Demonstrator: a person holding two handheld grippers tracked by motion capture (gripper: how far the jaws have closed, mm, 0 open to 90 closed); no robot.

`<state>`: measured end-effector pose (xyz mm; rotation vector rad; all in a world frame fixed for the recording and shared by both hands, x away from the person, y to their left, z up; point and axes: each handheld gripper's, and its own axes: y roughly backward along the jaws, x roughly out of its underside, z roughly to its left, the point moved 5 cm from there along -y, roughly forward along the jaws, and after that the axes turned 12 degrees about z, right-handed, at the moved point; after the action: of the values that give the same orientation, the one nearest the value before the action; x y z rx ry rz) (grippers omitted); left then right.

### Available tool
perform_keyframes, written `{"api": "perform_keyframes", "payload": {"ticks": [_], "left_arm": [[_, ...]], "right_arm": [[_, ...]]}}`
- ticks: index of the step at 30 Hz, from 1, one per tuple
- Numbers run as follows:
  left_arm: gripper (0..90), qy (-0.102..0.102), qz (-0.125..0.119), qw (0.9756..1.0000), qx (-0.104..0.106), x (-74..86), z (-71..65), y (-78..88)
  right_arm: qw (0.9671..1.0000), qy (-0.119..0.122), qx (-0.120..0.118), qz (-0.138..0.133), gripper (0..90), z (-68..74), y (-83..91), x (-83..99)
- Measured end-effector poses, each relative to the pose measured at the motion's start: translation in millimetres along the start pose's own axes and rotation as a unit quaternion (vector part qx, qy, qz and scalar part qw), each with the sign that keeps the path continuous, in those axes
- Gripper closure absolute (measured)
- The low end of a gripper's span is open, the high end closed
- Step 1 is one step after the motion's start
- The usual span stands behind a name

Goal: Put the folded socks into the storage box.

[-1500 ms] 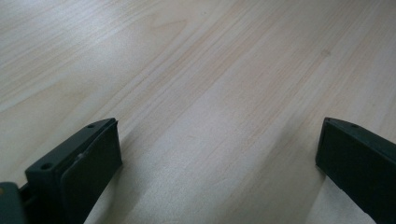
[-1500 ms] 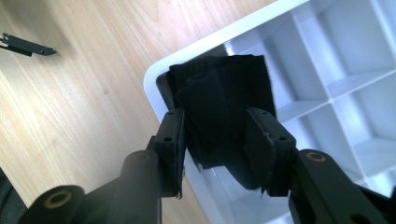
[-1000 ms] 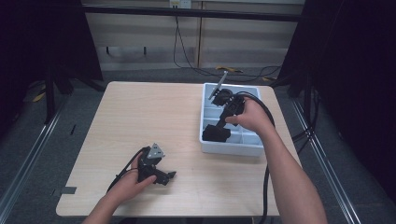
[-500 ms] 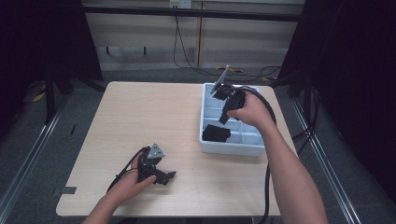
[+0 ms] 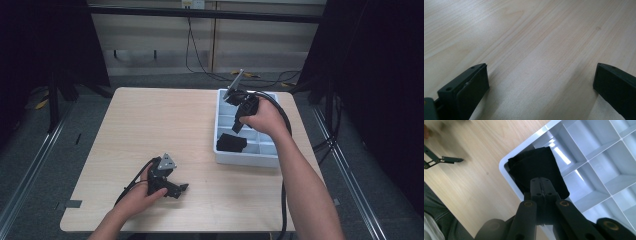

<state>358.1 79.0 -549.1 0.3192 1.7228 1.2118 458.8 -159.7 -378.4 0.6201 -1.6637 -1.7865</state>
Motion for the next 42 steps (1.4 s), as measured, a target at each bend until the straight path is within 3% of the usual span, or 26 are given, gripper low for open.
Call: {"api": "perform_keyframes", "payload": {"ticks": [18,21,26,40,42], "left_arm": [[0.0,-0.001,0.002,1.0,0.0,0.1,0.0,0.3],[0.0,0.001,0.001,1.0,0.0,0.0,-0.1,0.2],[0.0,0.0,0.002,1.0,0.0,0.1,0.0,0.3],[0.0,0.0,0.002,1.0,0.0,0.1,0.0,0.3],[0.0,0.0,0.0,1.0,-0.001,0.0,-0.1,-0.1]], "right_arm": [[0.9999,0.014,0.003,0.004,90.0,0.3,-23.0,-8.7],[0.9999,0.006,0.003,0.009,89.8,1.6,-25.2,-9.2],[0.9995,0.021,0.007,0.021,89.7,3.1,-38.0,-11.3],[0.9989,0.018,-0.004,0.044,90.0,7.4,-68.4,-14.8],[0.9984,0.027,-0.004,0.049,90.0,9.2,-78.7,-16.5]]}}
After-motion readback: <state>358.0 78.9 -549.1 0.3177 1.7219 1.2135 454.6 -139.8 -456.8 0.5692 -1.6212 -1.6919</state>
